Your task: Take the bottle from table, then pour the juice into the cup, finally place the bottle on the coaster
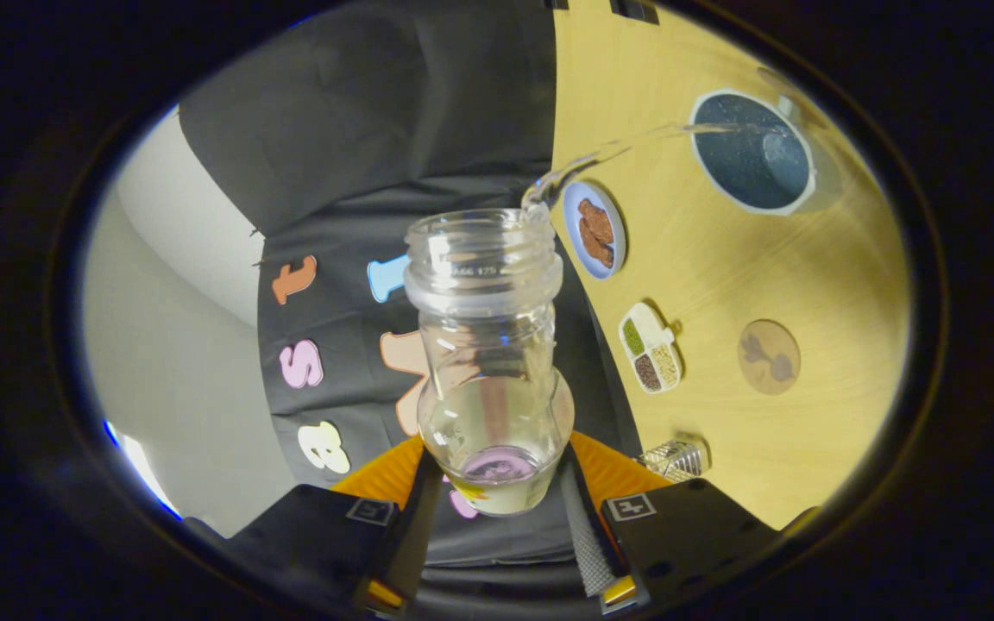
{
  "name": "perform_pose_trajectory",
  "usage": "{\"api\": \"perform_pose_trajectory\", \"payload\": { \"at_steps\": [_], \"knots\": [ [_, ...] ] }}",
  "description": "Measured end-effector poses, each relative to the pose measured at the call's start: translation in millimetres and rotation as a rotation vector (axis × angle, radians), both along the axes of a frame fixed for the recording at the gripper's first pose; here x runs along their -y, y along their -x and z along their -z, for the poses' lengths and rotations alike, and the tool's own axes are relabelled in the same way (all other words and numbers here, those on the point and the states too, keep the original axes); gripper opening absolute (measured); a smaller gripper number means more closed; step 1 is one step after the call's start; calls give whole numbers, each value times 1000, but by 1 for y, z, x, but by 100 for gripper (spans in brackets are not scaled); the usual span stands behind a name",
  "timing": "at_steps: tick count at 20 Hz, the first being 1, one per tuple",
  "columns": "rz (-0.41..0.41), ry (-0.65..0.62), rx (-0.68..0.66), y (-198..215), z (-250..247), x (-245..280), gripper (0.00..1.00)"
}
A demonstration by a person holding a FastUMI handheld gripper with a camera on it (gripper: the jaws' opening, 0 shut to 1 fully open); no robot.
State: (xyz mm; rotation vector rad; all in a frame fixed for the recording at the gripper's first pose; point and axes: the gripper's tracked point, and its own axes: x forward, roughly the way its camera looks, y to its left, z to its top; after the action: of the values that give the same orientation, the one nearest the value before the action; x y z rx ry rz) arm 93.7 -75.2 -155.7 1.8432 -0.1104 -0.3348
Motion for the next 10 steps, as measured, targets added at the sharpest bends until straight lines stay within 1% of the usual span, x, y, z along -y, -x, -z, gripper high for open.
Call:
{"api": "perform_pose_trajectory", "payload": {
  "at_steps": [10],
  "knots": [
    [18, -36, 17, -2, -5, -4, 74]
  ]
}}
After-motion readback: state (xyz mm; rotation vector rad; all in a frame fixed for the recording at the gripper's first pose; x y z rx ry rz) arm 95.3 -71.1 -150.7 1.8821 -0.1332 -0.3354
